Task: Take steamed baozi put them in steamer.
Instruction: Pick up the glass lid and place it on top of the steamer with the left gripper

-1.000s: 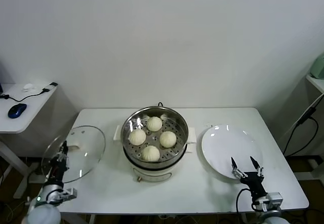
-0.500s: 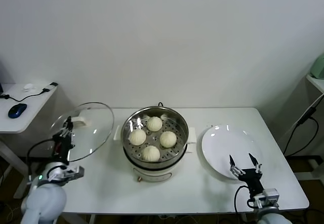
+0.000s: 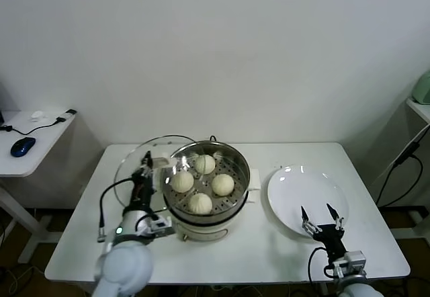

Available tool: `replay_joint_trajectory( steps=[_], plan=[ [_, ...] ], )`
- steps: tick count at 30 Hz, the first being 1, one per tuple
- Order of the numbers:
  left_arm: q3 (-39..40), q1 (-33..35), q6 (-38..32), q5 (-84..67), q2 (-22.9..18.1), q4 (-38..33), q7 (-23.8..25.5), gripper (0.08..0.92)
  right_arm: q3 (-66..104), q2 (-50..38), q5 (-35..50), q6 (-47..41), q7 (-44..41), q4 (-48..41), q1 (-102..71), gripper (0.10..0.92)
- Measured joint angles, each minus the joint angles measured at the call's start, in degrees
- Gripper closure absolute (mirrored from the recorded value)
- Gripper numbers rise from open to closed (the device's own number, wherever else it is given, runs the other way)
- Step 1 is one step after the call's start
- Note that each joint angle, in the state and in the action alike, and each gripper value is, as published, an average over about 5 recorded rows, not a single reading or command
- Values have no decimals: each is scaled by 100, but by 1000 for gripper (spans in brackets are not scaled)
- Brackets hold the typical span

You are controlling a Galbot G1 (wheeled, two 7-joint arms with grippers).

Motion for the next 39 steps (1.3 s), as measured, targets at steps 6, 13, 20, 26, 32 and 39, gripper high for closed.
replay_joint_trajectory(
  steps=[6,13,20,26,32,39],
  plan=[
    [688,-215,258,671,-441,147,121,865,-2,19,-1,114,-15,-62,-34,203],
    [1220,-368,445,1281,-944,481,160,865,32,-5,35,252,-27,-133,-106,203],
    [1431,-480,529,1678,-1284,871,106,865,55,-9,100,389,-24,-231,-143,203],
    [1489,-578,567,1872,-1444,1182,18,865,54,13,102,486,-3,-310,-152,203],
    [1492,-638,581,1973,-1519,1448,-63,865,48,29,68,565,-2,-360,-180,203],
    [1442,-664,597,2025,-1501,1594,-98,865,46,48,42,635,-2,-391,-203,203]
  ],
)
